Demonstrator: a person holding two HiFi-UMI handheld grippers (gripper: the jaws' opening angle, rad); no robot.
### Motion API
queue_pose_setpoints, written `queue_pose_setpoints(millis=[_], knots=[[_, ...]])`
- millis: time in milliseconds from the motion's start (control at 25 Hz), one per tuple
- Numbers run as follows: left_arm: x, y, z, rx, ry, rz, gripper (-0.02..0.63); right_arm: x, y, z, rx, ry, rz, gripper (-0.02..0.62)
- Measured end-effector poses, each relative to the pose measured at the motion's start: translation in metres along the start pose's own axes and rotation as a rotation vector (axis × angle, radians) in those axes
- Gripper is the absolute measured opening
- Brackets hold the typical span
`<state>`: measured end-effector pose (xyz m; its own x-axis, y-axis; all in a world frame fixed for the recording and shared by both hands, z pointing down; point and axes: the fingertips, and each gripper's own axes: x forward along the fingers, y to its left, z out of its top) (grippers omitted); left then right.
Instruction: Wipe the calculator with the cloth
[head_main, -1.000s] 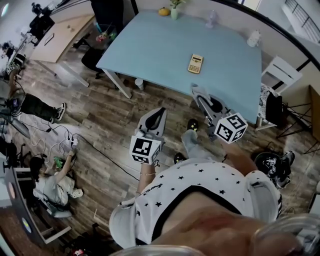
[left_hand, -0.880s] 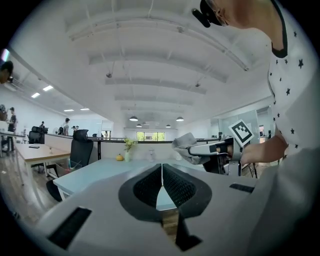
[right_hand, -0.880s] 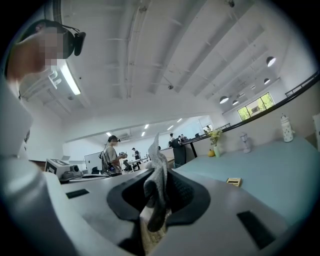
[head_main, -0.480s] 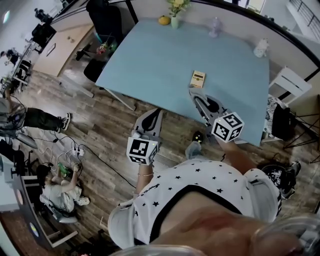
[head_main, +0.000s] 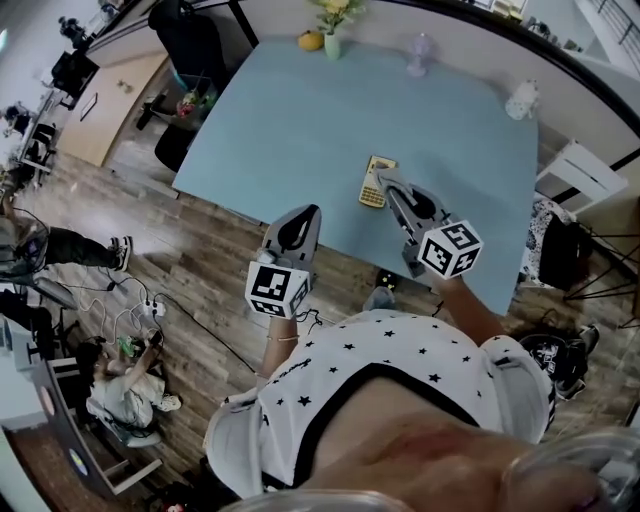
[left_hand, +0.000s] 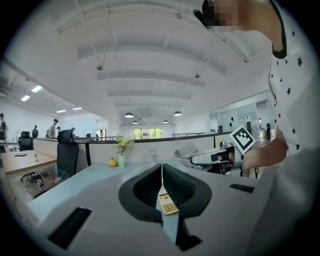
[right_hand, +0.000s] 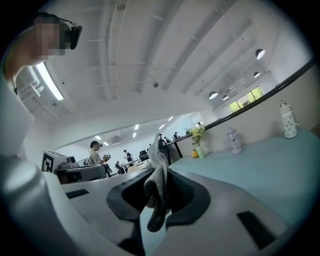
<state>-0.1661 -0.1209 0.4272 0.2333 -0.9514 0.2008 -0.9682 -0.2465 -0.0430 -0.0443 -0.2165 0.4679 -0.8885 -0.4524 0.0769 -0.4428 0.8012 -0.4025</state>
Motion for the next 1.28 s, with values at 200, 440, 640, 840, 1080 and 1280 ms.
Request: queue_pose_setpoints(millis=[200,440,640,840,1080,1280], knots=[[0.032,-0.001,0.004,0.009,0.000,-0.008,0.029,0.001,-0.033,0.000,-0.007,0.025,-0.036,0.049],[0.058,0.002,0.005,0.041,0.009,-0.014,0.029,0.012,-0.063,-0.006,-0.014,0.045,-0.074,0.049],[0.064,0.020,-0.005,0.002,0.013,-0.005,0.029,0.022,-0.074,-0.017,-0.013,0.084,-0.111,0.049],[0.091,0.043,-0.005,-0.001,0.012,-0.046,0.029,0.041,-0.087,-0.026,-0.004,0.107,-0.165,0.049],[0.122,0.065,0.000,0.003,-0.005,-0.107,0.029,0.067,-0.110,-0.041,0.005,0.154,-0.238,0.049],[0.131,0.091,-0.004,-0.008,0.004,-0.129,0.029,0.091,-0.121,-0.059,0.017,0.198,-0.292,0.049]])
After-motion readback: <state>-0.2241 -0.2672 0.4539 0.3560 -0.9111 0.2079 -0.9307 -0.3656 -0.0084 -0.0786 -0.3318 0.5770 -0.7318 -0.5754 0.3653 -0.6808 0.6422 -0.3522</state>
